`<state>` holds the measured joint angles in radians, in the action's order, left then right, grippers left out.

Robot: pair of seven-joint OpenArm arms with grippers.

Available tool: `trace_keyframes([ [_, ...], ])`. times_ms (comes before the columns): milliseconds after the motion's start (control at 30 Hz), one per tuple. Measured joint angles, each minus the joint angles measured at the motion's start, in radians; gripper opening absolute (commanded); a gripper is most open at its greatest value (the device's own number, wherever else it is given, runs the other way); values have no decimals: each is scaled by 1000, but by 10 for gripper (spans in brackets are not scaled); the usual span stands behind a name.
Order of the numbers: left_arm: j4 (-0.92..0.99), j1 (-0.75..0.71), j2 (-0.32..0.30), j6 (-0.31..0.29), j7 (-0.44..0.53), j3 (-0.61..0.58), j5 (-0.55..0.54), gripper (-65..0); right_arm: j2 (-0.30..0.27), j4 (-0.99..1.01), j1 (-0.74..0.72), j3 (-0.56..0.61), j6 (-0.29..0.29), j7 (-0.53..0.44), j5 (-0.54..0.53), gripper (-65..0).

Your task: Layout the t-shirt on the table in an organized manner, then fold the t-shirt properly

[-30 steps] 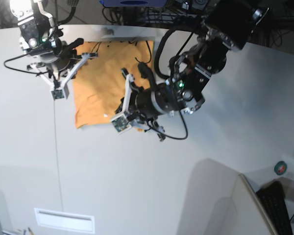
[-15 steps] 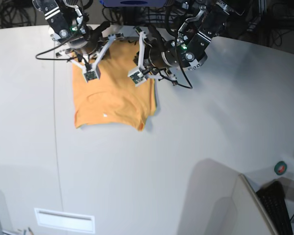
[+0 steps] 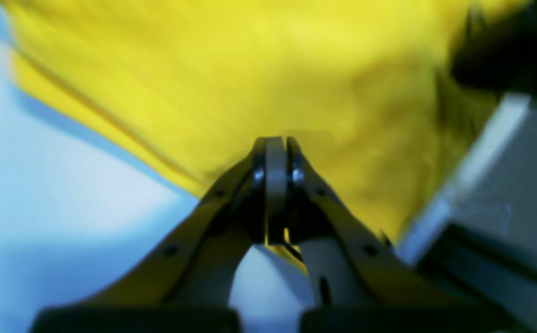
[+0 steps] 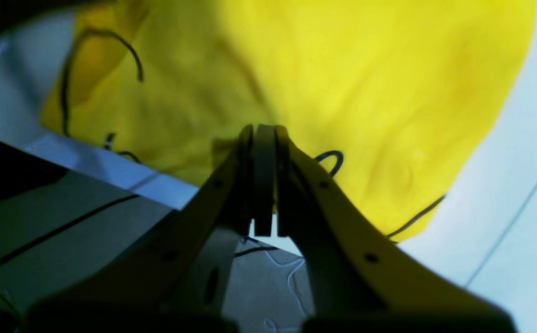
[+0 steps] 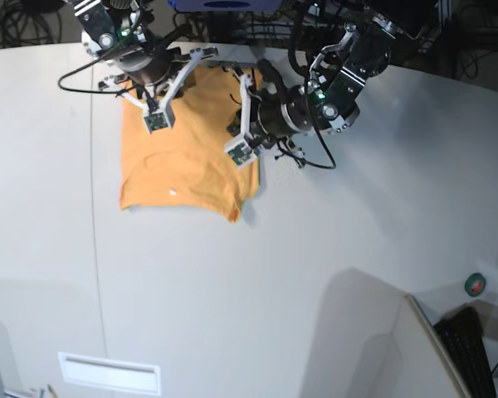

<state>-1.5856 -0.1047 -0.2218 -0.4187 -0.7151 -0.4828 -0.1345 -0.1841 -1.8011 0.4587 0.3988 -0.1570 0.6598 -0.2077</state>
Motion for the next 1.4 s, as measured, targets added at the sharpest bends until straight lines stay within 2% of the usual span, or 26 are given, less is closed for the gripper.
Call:
trace_keyframes([
  [100, -69, -22, -9, 0, 3, 3, -4, -650, -27, -20, 6, -27, 3, 2, -11, -650],
  [200, -140, -92, -42, -1, -3, 14, -6, -650, -54, -53, 36, -105, -2, 3, 3, -650],
  [333, -276, -249, -56, 0, -5, 190, 2, -650, -90, -153, 137, -212, 0, -3, -1, -650],
  [467, -370, -396, -129, 1, 10, 328, 4, -650, -134, -180, 270, -277, -7, 1, 6, -650],
  [600, -367, -550, -178, 0, -2, 386, 7, -650, -129, -180, 391, -287, 2, -4, -7, -650],
  [800, -359, -727, -180, 0, 9, 393, 2, -650, -132, -158, 576, -281, 8, -3, -2, -650],
  [867, -319, -757, -180, -1, 14, 383, 0, -650, -136, -96, 584, -234, 7, -11, 4, -650],
  [900, -286, -760, -177, -1, 15, 383, 0, -650, -154, -58, 578, -198, 44, -15, 1, -650],
  [933, -243, -759, -173, -1, 23, 383, 1, -650, -179, -16, 565, -156, 124, -19, -10, -650],
  [967, -193, -757, -170, 0, 52, 383, 6, -650, -192, 29, 541, -118, 171, -10, -13, -650],
  [1067, -23, -744, -160, 0, 235, 384, 4, -650, -177, 193, 435, -81, 306, -15, -12, -650],
  [1200, 311, -664, -143, -1, 502, 323, 0, -650, -140, 415, 294, -82, 422, -29, -5, -650],
  [1300, 607, -554, -113, 1, 642, 257, 2, -650, -116, 597, 196, -85, 500, -33, 6, -650],
  [1367, 857, -460, -61, 12, 798, 220, -9, -650, -97, 755, 127, -85, 574, -138, -8, -650],
  [1400, 986, -405, -25, 11, 852, 207, -5, -650, -86, 846, 91, -85, 588, -201, -14, -650],
])
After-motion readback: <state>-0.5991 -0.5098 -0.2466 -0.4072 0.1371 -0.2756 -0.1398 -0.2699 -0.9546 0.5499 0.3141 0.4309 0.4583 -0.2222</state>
